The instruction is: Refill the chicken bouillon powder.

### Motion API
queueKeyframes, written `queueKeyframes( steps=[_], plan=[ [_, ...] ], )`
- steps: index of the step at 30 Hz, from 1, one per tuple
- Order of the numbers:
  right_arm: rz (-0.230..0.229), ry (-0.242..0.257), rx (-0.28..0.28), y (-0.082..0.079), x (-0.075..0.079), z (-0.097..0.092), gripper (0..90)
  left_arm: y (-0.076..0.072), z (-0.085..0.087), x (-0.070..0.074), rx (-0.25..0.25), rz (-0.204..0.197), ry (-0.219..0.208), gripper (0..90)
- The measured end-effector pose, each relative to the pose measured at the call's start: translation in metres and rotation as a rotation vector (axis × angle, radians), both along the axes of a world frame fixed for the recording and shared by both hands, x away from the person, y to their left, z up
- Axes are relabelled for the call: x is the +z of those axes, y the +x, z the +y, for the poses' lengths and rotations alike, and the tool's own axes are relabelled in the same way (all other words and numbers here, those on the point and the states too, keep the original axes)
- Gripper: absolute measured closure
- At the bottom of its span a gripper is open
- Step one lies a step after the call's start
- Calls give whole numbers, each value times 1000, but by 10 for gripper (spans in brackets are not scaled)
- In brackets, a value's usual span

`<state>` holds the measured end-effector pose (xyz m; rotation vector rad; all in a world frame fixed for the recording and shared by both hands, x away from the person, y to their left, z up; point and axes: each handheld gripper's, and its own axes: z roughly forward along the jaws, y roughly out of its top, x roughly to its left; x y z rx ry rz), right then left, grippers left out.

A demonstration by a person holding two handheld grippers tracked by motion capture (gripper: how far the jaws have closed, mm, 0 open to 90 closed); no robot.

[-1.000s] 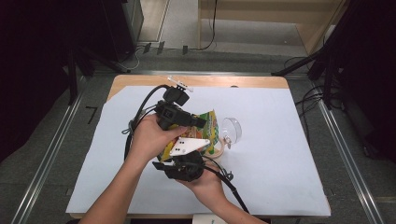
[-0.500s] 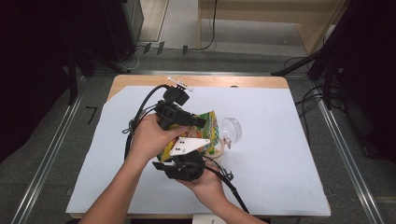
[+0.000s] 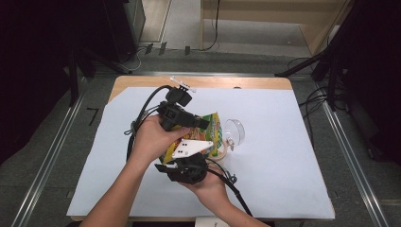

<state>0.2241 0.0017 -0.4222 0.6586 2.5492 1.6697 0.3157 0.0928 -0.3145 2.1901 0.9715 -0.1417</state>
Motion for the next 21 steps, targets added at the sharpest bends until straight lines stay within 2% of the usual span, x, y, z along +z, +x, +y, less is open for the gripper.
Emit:
queueKeyframes(
  steps=[21],
  plan=[
    [6, 5, 6, -1, 1, 1, 726, -1, 2, 1, 7, 3, -3, 781]
  ],
)
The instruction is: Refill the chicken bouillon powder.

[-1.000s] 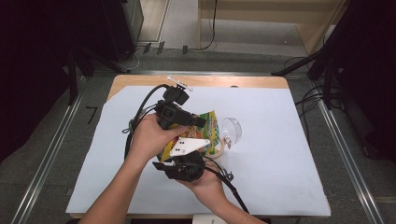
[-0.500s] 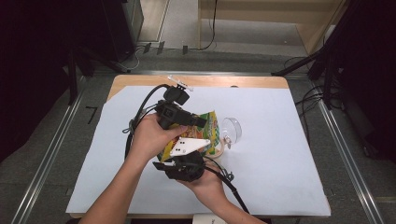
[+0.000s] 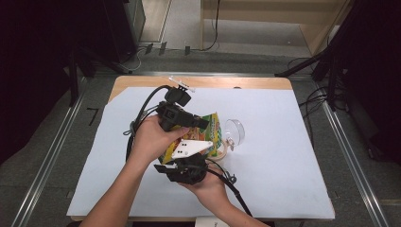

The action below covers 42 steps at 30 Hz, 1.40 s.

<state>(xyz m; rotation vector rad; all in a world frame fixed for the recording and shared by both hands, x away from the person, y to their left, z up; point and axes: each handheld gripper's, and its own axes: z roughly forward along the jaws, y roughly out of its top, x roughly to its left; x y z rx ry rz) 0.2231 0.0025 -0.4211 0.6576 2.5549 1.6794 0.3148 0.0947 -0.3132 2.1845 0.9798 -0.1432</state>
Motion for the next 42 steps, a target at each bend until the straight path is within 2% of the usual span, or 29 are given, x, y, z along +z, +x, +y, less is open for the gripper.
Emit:
queueKeyframes(
  steps=[37, 42],
  plan=[
    [7, 9, -2, 0, -1, 0, 740, -1, -2, -1, 2, -2, 1, 776],
    [3, -1, 2, 1, 0, -1, 741, -1, -2, 0, 6, -6, -3, 774]
  ],
)
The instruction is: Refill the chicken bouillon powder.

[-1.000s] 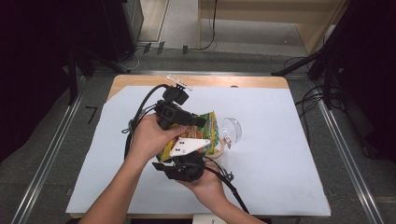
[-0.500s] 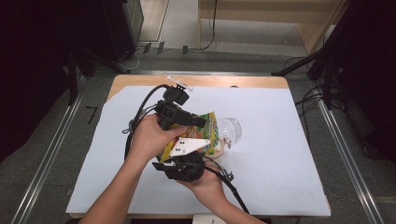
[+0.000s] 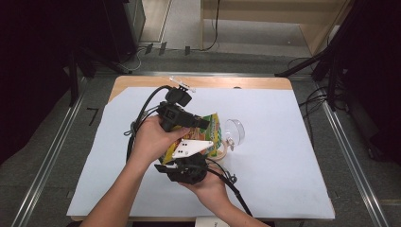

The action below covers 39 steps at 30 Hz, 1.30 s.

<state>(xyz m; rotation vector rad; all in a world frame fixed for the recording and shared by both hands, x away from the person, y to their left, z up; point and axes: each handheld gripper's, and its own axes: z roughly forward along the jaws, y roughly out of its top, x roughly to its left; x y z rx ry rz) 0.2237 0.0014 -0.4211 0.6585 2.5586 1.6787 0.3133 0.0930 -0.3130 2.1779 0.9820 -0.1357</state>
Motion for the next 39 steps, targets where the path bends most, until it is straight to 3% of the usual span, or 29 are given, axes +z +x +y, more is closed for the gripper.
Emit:
queueKeyframes(
  steps=[14, 20, 25, 39],
  plan=[
    [0, 7, 2, 0, -1, 0, 739, -1, -1, 0, -2, -2, 14, 775],
    [-8, -3, 4, 1, 2, -1, 742, 1, 0, 1, -1, 0, -3, 772],
    [10, -4, 10, 1, 1, -1, 739, 2, -1, 0, 2, 8, 0, 771],
    [-29, -29, 9, 0, 4, 0, 737, 4, 2, 0, 13, 32, -12, 763]
  ],
)
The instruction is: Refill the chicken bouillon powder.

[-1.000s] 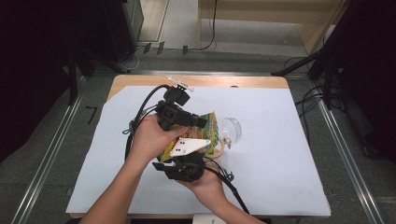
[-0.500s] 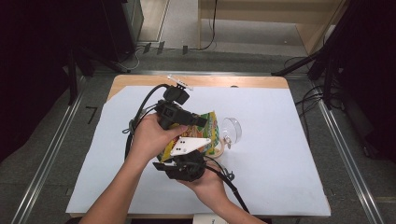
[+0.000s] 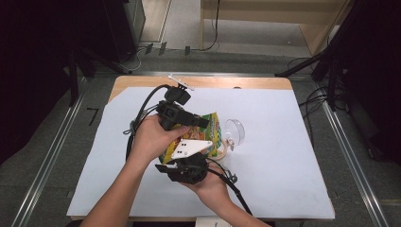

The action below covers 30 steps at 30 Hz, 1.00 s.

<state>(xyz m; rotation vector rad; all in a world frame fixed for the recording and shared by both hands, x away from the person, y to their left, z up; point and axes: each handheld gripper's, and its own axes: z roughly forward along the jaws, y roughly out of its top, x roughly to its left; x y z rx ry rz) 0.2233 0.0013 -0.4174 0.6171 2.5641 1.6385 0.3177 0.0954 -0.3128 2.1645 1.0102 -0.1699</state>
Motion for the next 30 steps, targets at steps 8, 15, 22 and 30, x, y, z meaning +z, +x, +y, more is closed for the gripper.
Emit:
queueKeyframes(
  steps=[8, 15, 22, 30],
  plan=[
    [6, 0, 3, -1, -1, 2, 721, 0, -1, -1, -4, 4, 16, 760],
    [-2, -1, -3, 0, -3, 0, 741, 0, -2, -3, -6, 2, 18, 763],
    [-2, 1, -4, 0, -3, 0, 743, 0, -2, -2, -7, 2, 15, 762],
    [-13, 6, -8, -1, -1, 0, 743, -3, -3, 1, -9, -22, 17, 764]
  ],
)
